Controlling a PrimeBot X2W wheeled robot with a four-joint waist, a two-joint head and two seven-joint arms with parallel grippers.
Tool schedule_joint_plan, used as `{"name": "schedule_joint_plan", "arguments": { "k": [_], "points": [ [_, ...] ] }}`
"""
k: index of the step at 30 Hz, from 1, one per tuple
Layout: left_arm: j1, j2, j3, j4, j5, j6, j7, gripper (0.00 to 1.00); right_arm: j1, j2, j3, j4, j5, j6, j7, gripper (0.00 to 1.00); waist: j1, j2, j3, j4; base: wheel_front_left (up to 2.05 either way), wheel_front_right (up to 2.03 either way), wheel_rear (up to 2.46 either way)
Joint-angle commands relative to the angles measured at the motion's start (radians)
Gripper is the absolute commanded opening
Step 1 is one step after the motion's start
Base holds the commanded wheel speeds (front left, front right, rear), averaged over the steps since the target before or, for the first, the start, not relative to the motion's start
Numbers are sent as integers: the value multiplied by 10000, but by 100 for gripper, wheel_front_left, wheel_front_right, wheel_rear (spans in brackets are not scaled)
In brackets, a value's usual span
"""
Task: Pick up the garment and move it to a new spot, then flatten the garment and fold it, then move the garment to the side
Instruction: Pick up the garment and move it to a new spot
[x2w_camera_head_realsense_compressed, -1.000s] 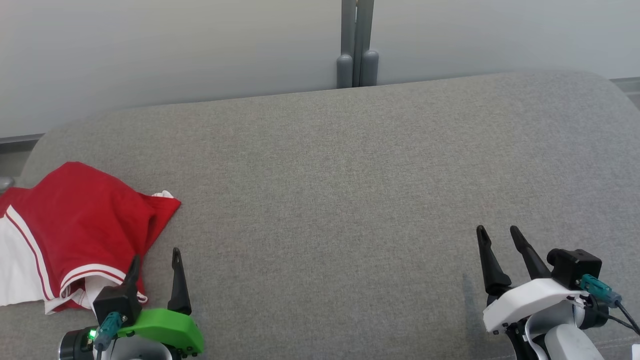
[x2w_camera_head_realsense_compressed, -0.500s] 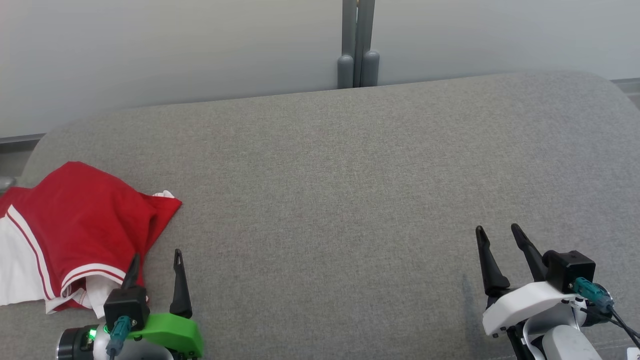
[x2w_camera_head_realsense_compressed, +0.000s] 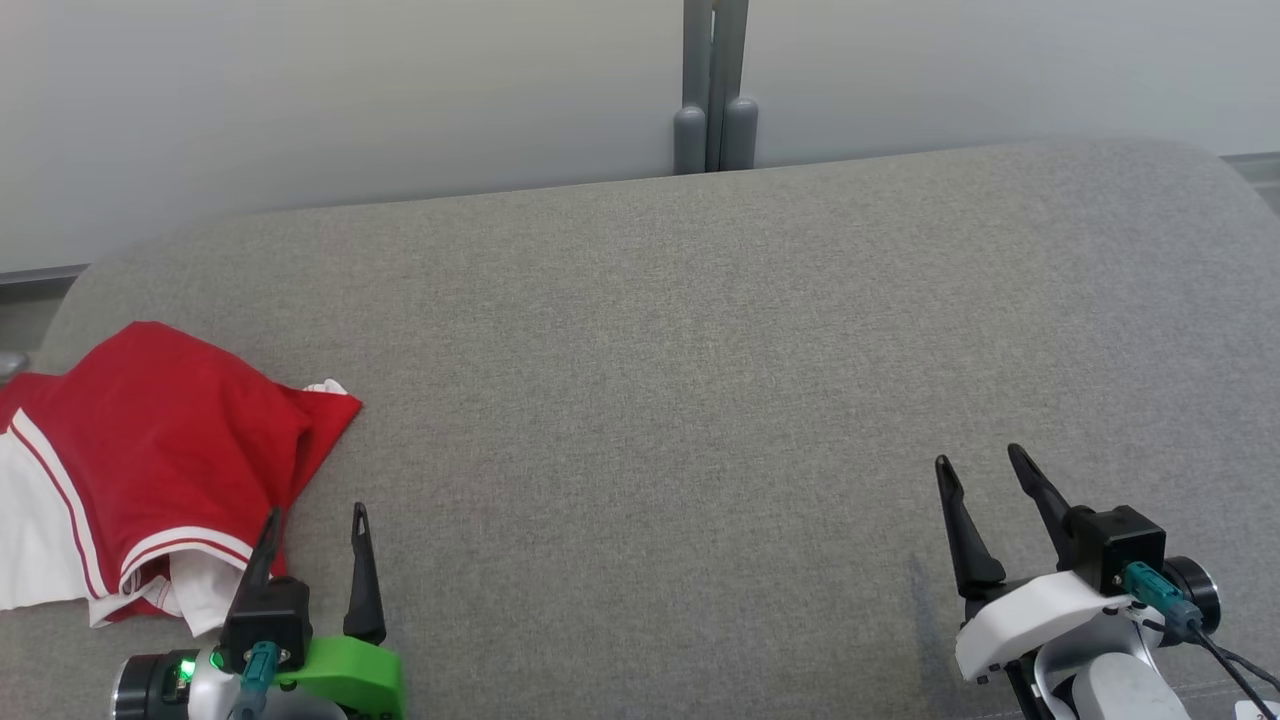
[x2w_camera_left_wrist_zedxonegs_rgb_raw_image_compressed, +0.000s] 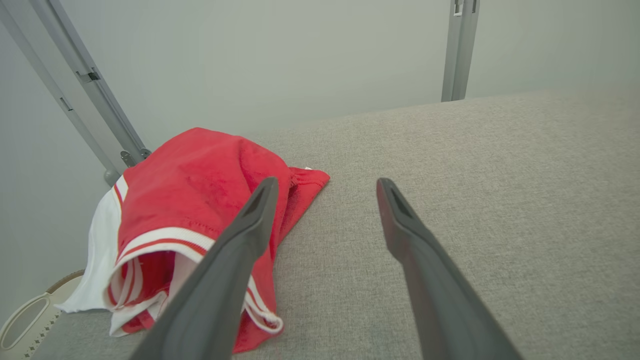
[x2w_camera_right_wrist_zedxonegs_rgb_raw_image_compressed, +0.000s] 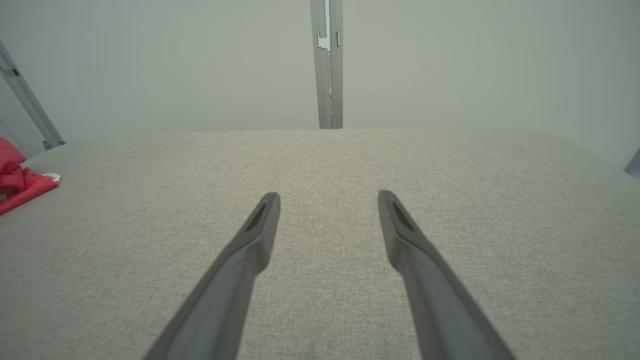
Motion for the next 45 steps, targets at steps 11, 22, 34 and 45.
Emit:
{"name": "schedule_joint_plan", "arguments": {
  "k": [11, 22, 34, 45],
  "points": [
    [102, -114, 153, 23, 481, -98, -98, 100, 70, -47, -36, -38, -386, 1, -120, 100, 0, -1, 72, 206, 0, 0, 0],
    [137, -233, 400, 181, 311, -342, -96, 100, 41, -91, 527, -27, -219, 1, -120, 100, 0, -1, 247, 2153, 0, 0, 0],
    [-205, -353, 900, 408, 128, -1109, -96, 100, -371, -119, 1384, 273, 71, -1, -120, 100, 0, -1, 625, 3164, 0, 0, 0],
    [-1315, -26, 1407, 1189, 432, -975, -96, 100, -719, -502, 1518, 394, 247, -1, -120, 100, 0, -1, 1543, 2052, 0, 0, 0]
  ]
}}
